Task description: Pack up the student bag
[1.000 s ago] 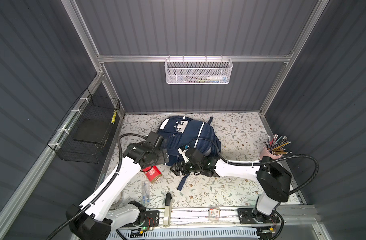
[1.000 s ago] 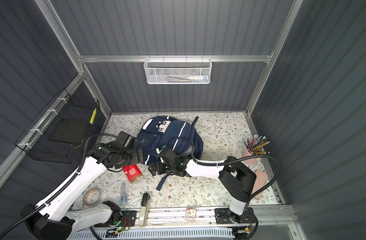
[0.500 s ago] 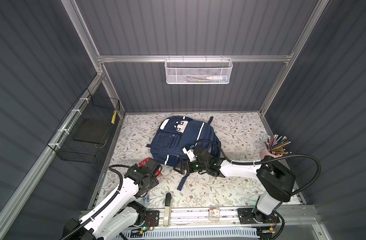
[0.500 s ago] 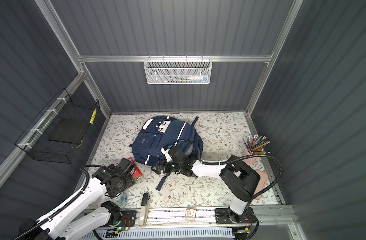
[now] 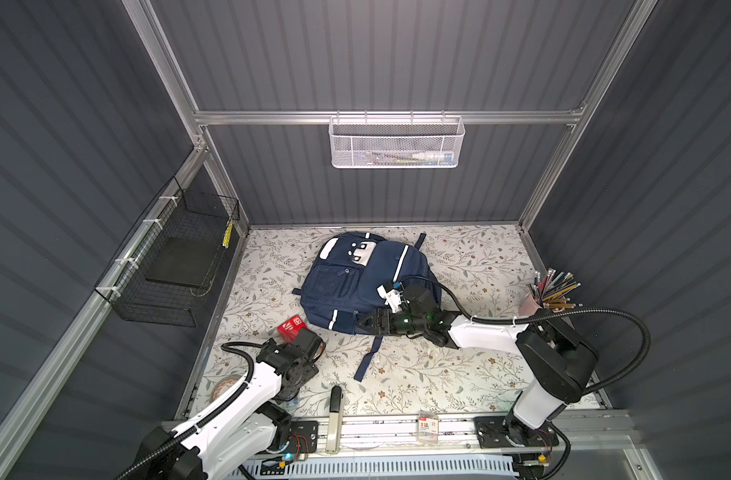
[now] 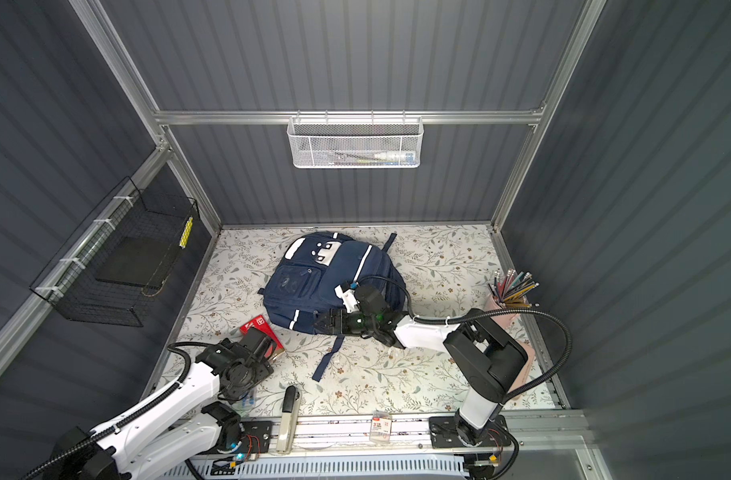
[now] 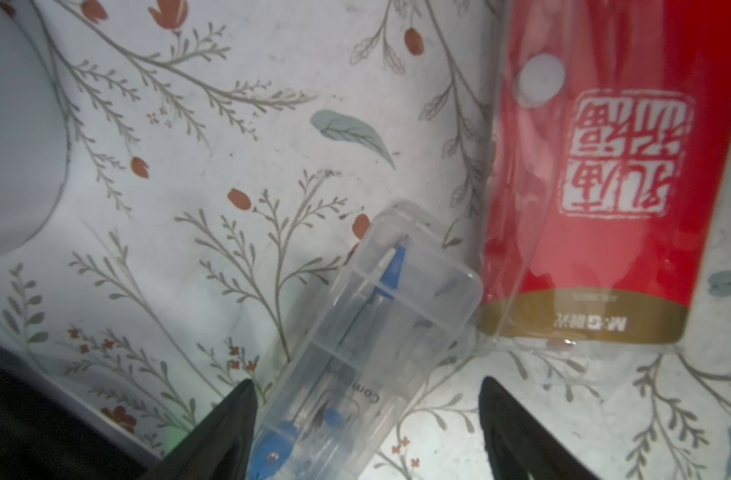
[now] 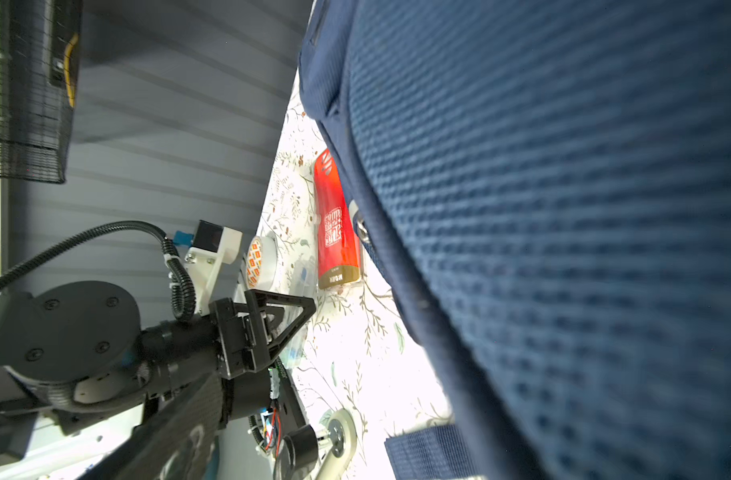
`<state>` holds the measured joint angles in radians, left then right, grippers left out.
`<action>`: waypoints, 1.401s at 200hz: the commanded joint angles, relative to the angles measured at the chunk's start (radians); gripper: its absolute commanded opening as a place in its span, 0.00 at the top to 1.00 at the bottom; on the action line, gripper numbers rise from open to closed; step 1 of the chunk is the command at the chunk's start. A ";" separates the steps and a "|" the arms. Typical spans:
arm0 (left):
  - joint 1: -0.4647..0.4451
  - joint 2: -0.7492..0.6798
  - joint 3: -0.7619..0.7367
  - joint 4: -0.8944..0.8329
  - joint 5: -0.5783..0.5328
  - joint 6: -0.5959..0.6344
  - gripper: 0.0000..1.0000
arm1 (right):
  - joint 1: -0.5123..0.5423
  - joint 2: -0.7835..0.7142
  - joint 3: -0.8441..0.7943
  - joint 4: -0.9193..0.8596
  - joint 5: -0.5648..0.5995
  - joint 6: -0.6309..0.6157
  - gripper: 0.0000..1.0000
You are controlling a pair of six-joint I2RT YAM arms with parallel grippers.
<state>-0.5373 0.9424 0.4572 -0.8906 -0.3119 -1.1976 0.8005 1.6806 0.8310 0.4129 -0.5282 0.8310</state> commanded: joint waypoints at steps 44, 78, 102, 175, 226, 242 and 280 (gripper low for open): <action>0.004 0.159 0.062 0.074 0.019 0.030 0.32 | -0.027 -0.034 -0.006 0.027 -0.046 0.032 0.03; 0.001 0.115 0.068 0.109 0.119 -0.022 0.47 | -0.030 -0.037 -0.004 0.000 -0.029 0.018 0.03; -0.001 0.076 0.030 0.136 0.136 -0.068 0.58 | -0.030 -0.014 0.007 0.003 -0.036 0.024 0.03; -0.066 0.087 0.010 0.174 0.162 -0.167 0.48 | -0.029 -0.015 0.016 -0.051 -0.011 0.004 0.03; -0.163 0.156 0.046 0.359 0.141 -0.255 0.55 | -0.006 -0.012 0.064 -0.238 0.048 -0.205 0.06; -0.167 0.211 0.075 0.423 0.139 -0.240 0.55 | -0.003 -0.016 0.055 -0.244 0.048 -0.217 0.06; -0.199 0.207 0.095 0.471 0.148 -0.287 0.47 | 0.069 -0.019 0.087 -0.367 0.170 -0.342 0.07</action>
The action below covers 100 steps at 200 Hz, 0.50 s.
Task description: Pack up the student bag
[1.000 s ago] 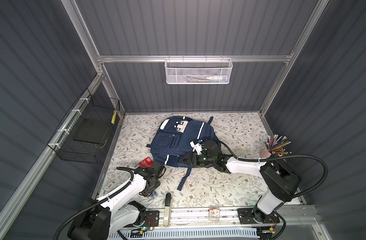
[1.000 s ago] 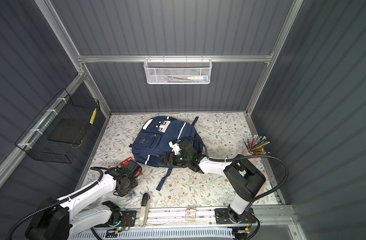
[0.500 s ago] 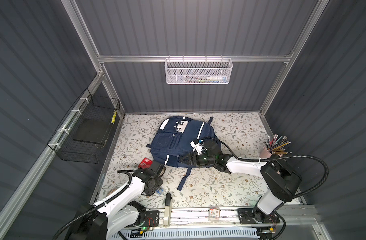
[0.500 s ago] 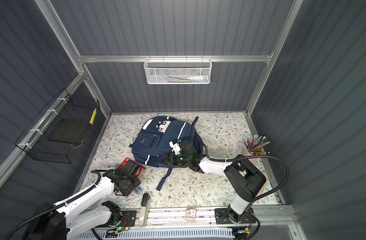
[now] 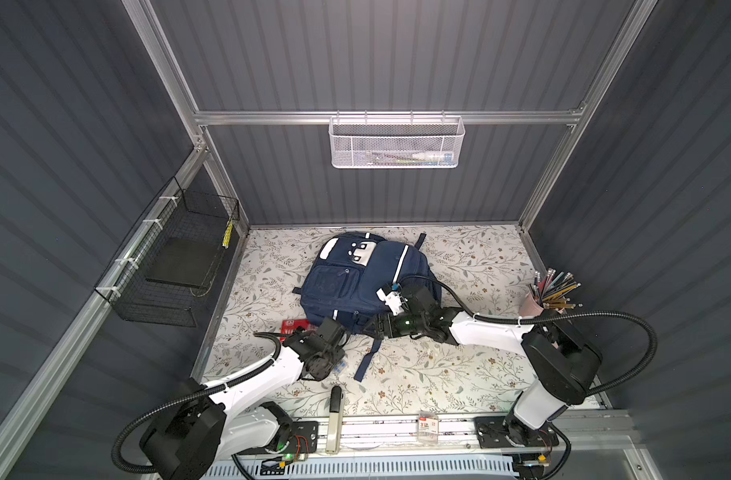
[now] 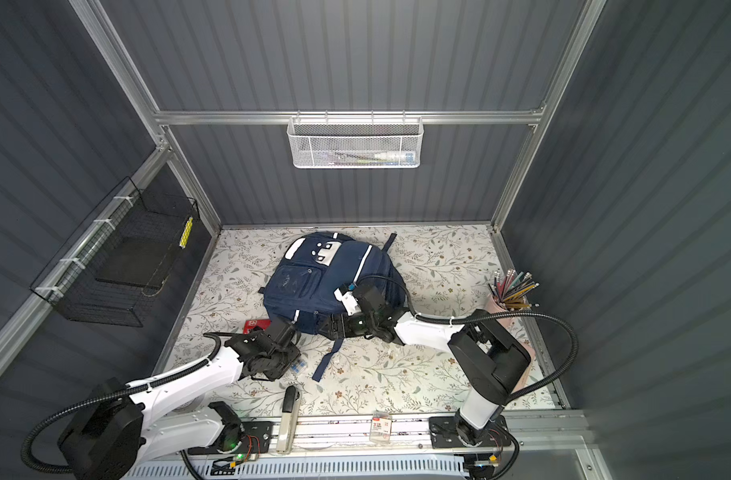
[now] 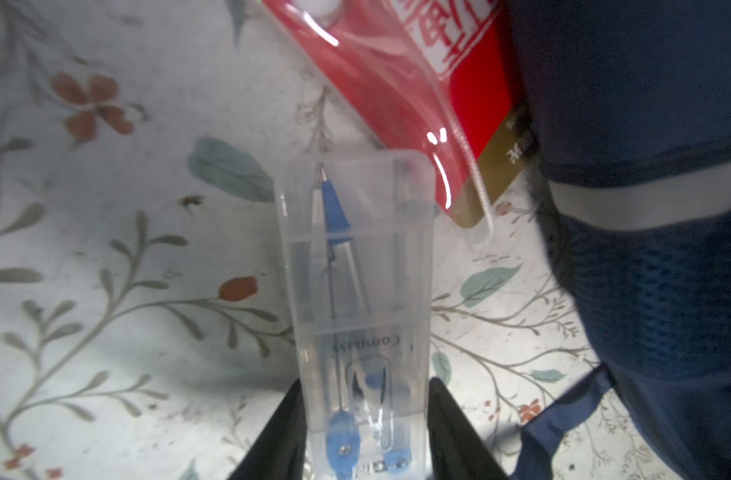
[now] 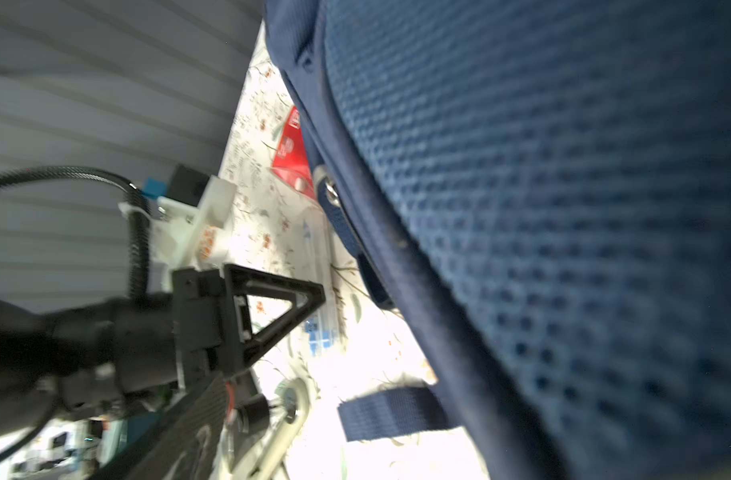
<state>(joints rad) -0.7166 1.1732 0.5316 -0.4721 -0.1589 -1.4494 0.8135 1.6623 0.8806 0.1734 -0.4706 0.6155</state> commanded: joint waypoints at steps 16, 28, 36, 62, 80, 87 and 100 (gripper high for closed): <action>-0.018 -0.070 0.030 0.027 -0.024 -0.026 0.33 | 0.107 0.012 0.062 -0.171 0.203 -0.192 0.05; -0.018 -0.101 0.038 0.008 -0.040 -0.014 0.24 | 0.127 0.027 0.082 -0.186 0.213 -0.214 0.03; -0.017 -0.119 0.047 -0.013 -0.048 -0.009 0.22 | 0.135 0.036 0.095 -0.189 0.215 -0.224 0.01; 0.012 -0.214 0.127 -0.157 -0.129 0.072 0.26 | 0.194 0.059 0.160 -0.221 0.220 -0.367 0.01; 0.120 -0.278 0.204 -0.272 -0.158 0.238 0.36 | 0.223 0.076 0.191 -0.232 0.230 -0.517 0.02; 0.179 -0.291 0.227 -0.279 -0.124 0.332 0.36 | 0.219 0.086 0.193 -0.224 0.213 -0.561 0.02; 0.265 -0.294 0.273 -0.267 -0.039 0.488 0.33 | 0.219 0.122 0.236 -0.266 0.204 -0.631 0.03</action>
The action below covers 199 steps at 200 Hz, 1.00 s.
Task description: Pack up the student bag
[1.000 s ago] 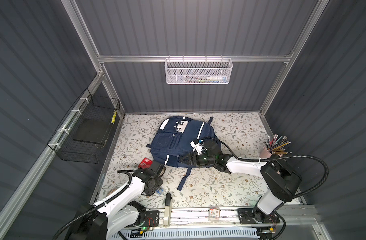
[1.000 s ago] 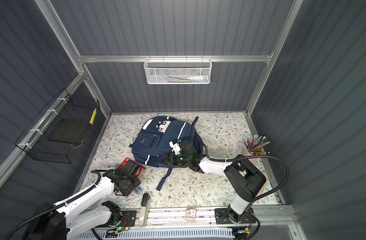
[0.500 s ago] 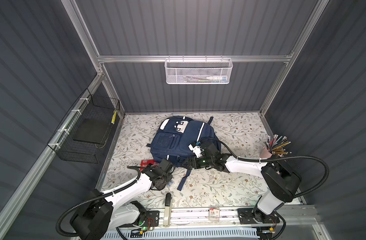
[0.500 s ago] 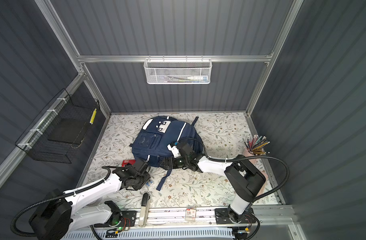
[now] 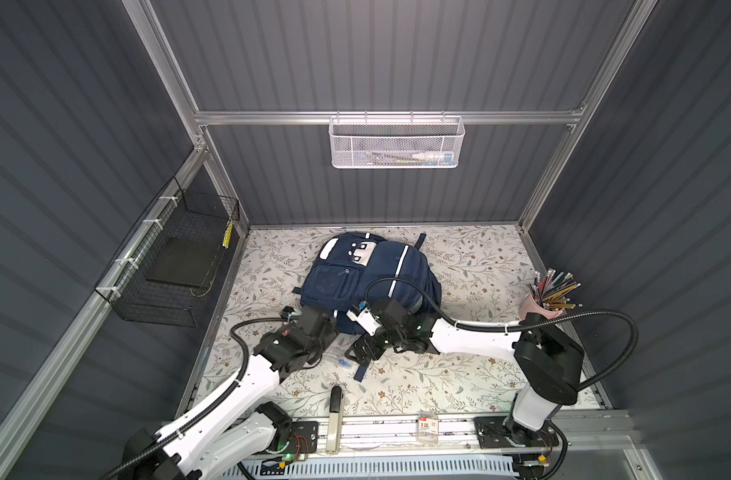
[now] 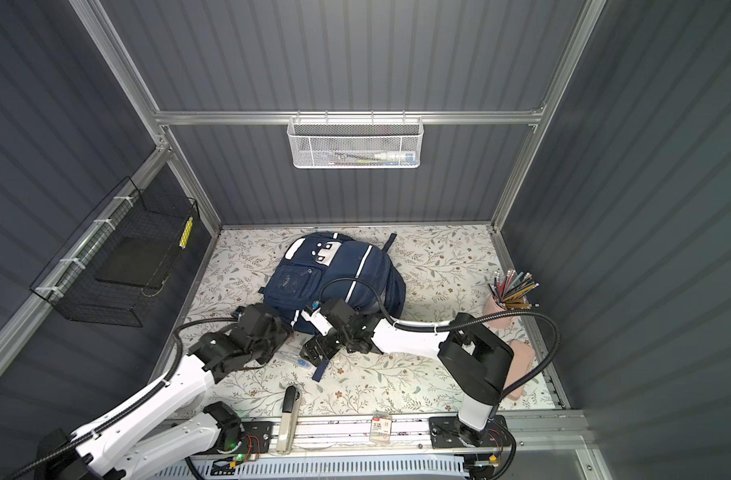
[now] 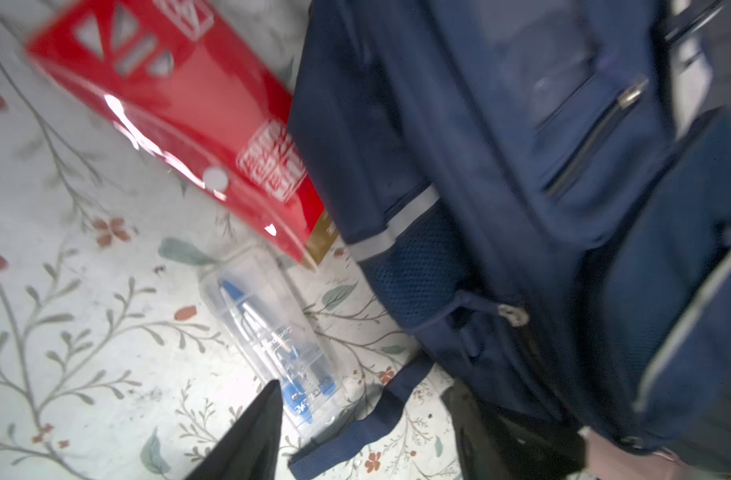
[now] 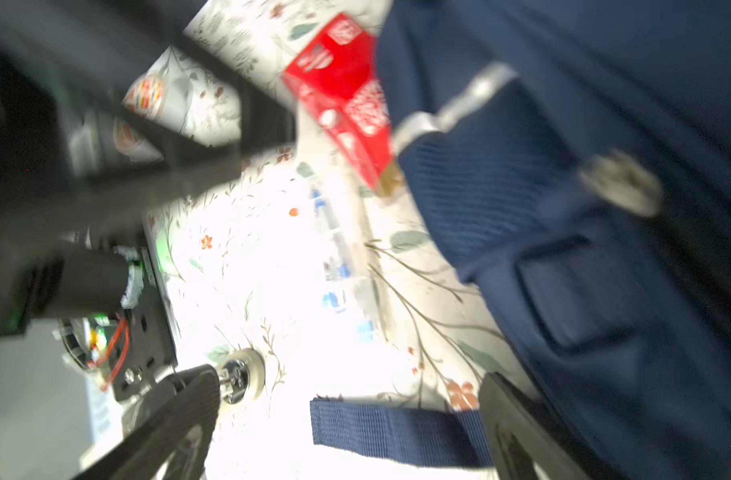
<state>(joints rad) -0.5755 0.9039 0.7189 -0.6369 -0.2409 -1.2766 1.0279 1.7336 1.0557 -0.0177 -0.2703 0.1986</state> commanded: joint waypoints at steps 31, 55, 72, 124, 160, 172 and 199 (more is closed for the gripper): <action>0.180 0.030 0.196 -0.100 0.108 0.504 0.24 | 0.031 0.146 0.167 -0.201 0.048 -0.347 0.02; 0.200 0.092 0.296 -0.110 0.113 0.568 0.24 | 0.048 0.220 0.244 -0.284 0.071 -0.414 0.03; 0.200 0.132 0.337 -0.078 0.144 0.580 0.24 | 0.060 0.256 0.297 -0.304 0.056 -0.404 0.03; 0.201 0.188 0.330 0.017 0.206 0.586 0.24 | 0.104 0.363 0.415 -0.365 0.190 -0.440 0.10; 0.201 0.218 0.319 0.086 0.260 0.565 0.25 | 0.106 0.403 0.449 -0.395 0.253 -0.457 0.19; 0.201 0.217 0.307 0.110 0.280 0.556 0.25 | 0.108 0.404 0.448 -0.391 0.248 -0.462 0.23; 0.201 0.221 0.300 0.122 0.292 0.559 0.25 | 0.112 0.389 0.420 -0.376 0.288 -0.457 0.35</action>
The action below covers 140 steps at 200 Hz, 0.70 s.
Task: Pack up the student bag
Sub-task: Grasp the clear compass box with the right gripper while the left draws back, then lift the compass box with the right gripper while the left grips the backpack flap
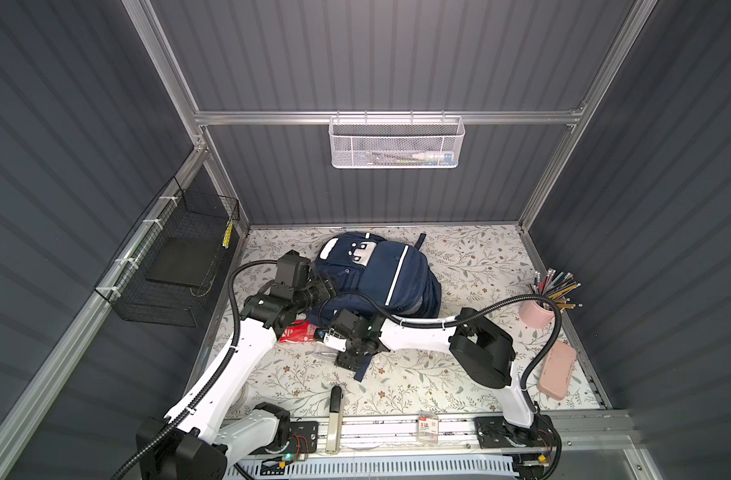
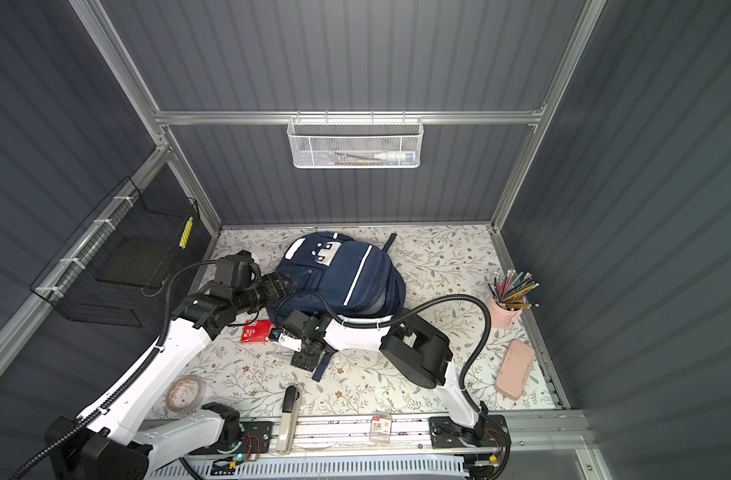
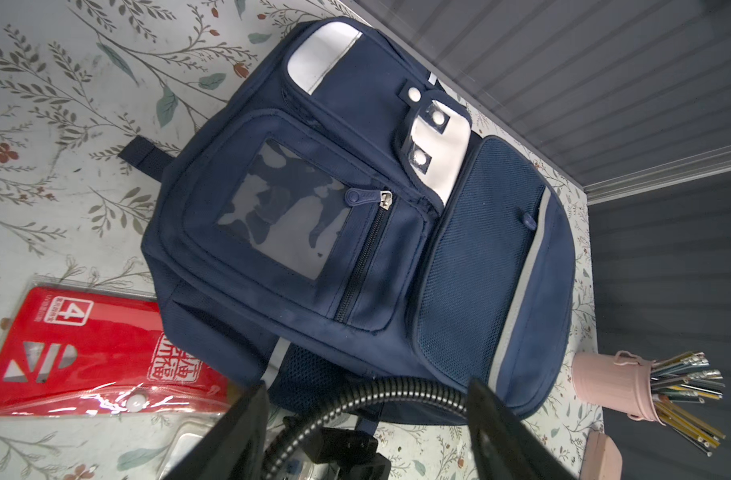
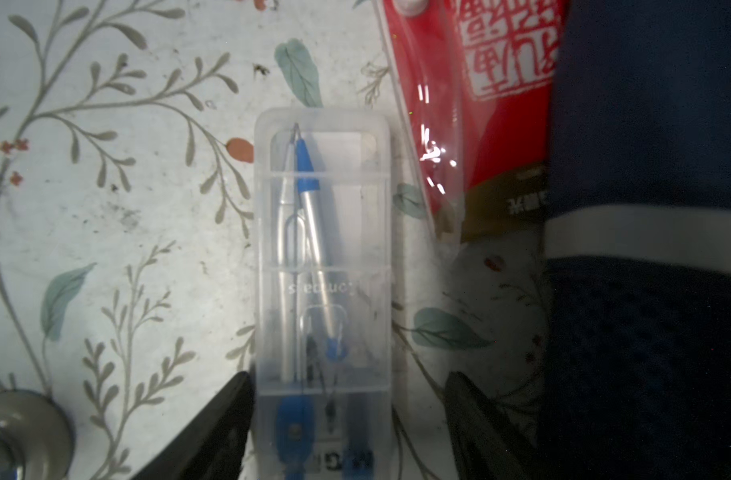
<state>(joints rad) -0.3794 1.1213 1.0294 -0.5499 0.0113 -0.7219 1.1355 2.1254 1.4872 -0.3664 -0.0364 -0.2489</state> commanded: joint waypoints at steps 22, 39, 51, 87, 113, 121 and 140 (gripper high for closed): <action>0.005 0.015 -0.006 0.033 0.045 0.019 0.25 | 0.006 -0.054 -0.071 0.023 0.037 0.004 0.44; 0.005 0.023 -0.007 0.041 0.052 0.035 0.25 | 0.004 -0.114 -0.123 0.038 0.036 0.034 0.48; 0.005 0.035 -0.008 0.057 0.069 0.045 0.25 | 0.004 -0.171 -0.171 0.063 0.041 0.059 0.51; 0.005 0.104 0.012 0.119 0.154 0.070 0.27 | 0.002 -0.299 -0.273 0.113 0.036 0.115 0.62; 0.005 0.137 0.025 0.170 0.204 0.092 0.26 | -0.011 -0.364 -0.341 0.118 0.073 0.154 0.63; 0.004 0.160 0.045 0.166 0.226 0.119 0.25 | -0.019 -0.396 -0.368 0.123 0.077 0.176 0.62; 0.001 0.234 0.096 0.150 0.292 0.190 0.21 | -0.024 -0.488 -0.433 0.125 0.103 0.224 0.60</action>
<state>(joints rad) -0.3779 1.2911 1.0485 -0.4206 0.1974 -0.6361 1.1240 1.7306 1.1198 -0.2474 0.0242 -0.1024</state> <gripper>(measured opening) 0.779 0.438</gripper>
